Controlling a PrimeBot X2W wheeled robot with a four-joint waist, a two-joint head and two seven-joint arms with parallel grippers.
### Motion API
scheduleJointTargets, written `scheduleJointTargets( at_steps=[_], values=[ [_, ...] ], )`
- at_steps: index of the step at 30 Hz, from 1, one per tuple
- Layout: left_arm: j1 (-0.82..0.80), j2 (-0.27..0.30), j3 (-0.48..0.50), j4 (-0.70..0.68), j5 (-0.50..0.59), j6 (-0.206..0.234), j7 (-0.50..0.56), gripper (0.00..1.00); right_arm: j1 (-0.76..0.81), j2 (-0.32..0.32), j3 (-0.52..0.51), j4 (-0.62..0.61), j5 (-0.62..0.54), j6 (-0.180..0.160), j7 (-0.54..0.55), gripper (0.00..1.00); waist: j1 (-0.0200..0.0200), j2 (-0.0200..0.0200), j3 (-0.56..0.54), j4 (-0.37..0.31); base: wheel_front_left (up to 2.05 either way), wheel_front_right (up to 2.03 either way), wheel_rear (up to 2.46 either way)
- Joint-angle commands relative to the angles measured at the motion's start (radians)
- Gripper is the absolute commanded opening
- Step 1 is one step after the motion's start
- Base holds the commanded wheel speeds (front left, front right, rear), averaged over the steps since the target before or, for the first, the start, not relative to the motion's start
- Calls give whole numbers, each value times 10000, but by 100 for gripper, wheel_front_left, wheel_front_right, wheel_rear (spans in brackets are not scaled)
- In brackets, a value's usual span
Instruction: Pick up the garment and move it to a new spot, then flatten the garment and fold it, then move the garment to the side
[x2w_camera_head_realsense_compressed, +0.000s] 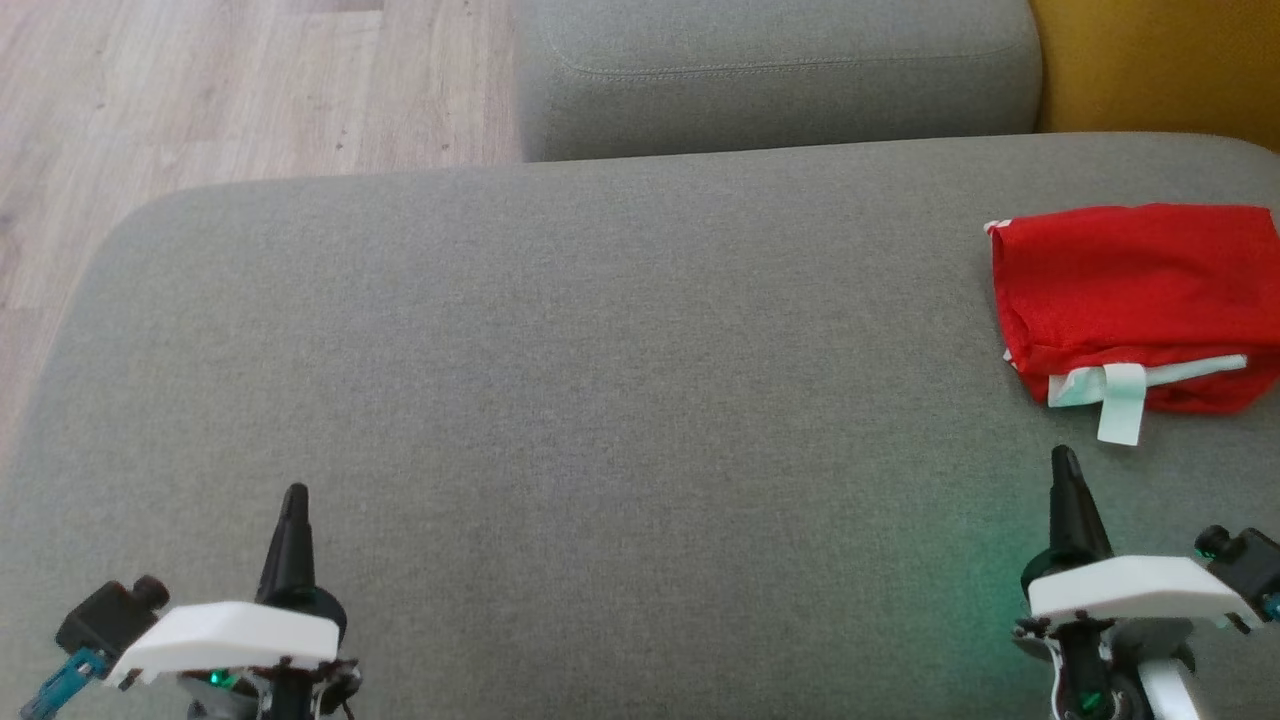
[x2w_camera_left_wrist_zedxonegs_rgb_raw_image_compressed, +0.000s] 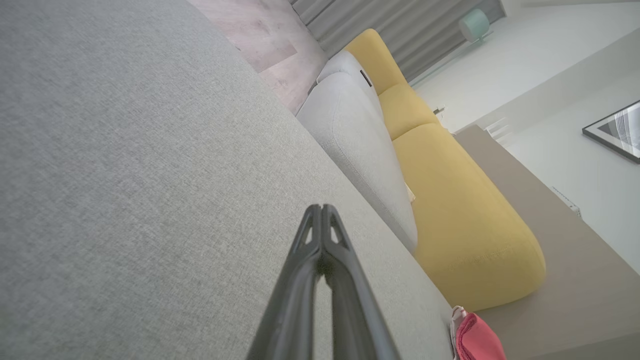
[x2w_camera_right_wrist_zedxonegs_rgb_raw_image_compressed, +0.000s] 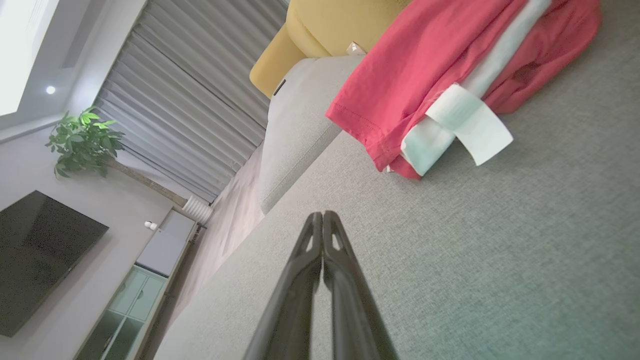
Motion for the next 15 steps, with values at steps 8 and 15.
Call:
scheduleJointTargets(
  at_steps=[8,15],
  values=[
    [-697,87,371,-274,-1026,-123,288,0,-545,-36,-109,-502,1158,38,294,0,0,-1,19,-24,0,0,0],
    [-776,93,466,-258,-1709,-158,493,0,-557,-39,-212,-584,1932,41,495,0,0,-1,34,-42,0,0,0]
  ],
)
